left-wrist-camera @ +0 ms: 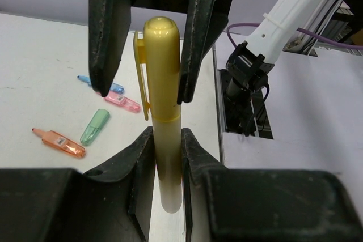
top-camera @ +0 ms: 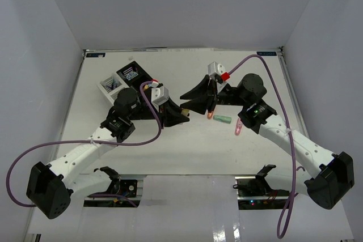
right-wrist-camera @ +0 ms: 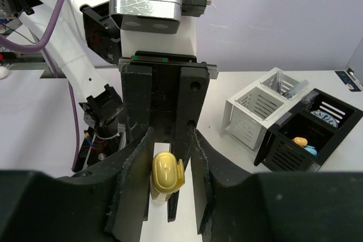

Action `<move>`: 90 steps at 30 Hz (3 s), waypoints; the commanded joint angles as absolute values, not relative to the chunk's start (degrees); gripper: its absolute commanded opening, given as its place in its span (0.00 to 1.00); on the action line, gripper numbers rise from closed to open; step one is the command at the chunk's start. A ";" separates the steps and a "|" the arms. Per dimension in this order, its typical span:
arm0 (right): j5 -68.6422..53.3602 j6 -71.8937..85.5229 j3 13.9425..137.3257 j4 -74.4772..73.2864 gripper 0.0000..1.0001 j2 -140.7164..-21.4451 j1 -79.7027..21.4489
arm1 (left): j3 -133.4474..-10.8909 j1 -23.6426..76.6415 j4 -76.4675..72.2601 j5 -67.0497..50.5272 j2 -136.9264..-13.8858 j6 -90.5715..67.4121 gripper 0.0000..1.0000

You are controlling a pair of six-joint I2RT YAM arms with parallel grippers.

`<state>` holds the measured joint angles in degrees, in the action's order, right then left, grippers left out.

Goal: Sort the stationery into containers
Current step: Close the pen cap on the pen.

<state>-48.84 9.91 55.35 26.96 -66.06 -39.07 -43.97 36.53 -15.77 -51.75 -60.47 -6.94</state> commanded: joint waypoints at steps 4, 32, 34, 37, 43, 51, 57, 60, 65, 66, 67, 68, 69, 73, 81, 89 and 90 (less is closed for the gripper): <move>-49.31 9.67 55.11 28.39 0.29 -65.21 -38.94 | -44.12 36.39 -20.65 -53.96 -60.47 -9.14 0.00; -51.33 2.20 54.84 9.85 0.08 -65.30 -39.02 | -52.02 36.39 -30.50 -55.20 -65.30 -16.44 0.00; -51.42 1.32 54.58 7.65 0.08 -65.48 -38.94 | -52.91 36.39 -30.23 -54.84 -65.65 -16.08 0.00; -51.50 0.79 53.88 6.24 0.08 -65.48 -38.94 | -54.66 36.39 -30.41 -54.76 -66.44 -16.26 0.00; -51.77 0.26 52.38 3.70 0.08 -65.65 -39.02 | -57.21 36.39 -31.29 -54.58 -67.76 -16.70 0.00; -51.07 -2.19 50.01 0.53 0.08 -65.83 -39.02 | -59.50 36.39 -30.15 -53.53 -67.32 -15.82 0.00; -52.29 -3.08 48.78 -2.81 0.08 -66.62 -39.20 | -61.43 36.39 -28.39 -52.82 -67.59 -14.59 0.00; -52.56 -3.25 47.99 -3.16 0.08 -66.71 -39.55 | -62.05 36.39 -28.56 -52.56 -68.11 -14.50 0.00; -53.26 -3.17 46.50 -2.99 0.08 -66.88 -40.08 | -62.66 36.39 -30.58 -51.94 -69.08 -15.38 0.00; -53.35 -3.16 46.32 -2.90 0.08 -66.97 -40.25 | -62.93 36.30 -30.76 -51.94 -69.26 -15.47 0.00; -53.35 -3.25 46.14 -2.90 0.08 -67.06 -40.34 | -63.19 36.39 -30.85 -52.29 -69.43 -15.56 0.00; -53.35 -3.25 45.88 -2.90 0.08 -67.06 -40.43 | -63.45 36.39 -30.85 -52.21 -69.61 -15.64 0.00; -53.18 -3.16 45.70 -2.90 0.08 -67.06 -40.43 | -63.63 36.39 -30.85 -51.95 -69.61 -15.56 0.00; -53.00 -3.51 44.65 -3.34 0.08 -67.15 -40.34 | -64.25 36.30 -30.15 -50.72 -69.26 -14.68 0.00; -51.59 -4.04 44.56 -3.96 0.08 -65.92 -40.34 | -62.84 36.21 -29.35 -49.48 -67.94 -13.62 0.00; -48.35 -3.34 49.03 -3.87 0.08 -64.34 -40.34 | -58.90 36.21 -24.70 -53.61 -67.68 -10.64 0.00; -47.82 -3.25 49.56 -3.78 0.08 -64.25 -40.34 | -58.36 36.30 -24.09 -53.70 -67.50 -10.20 0.00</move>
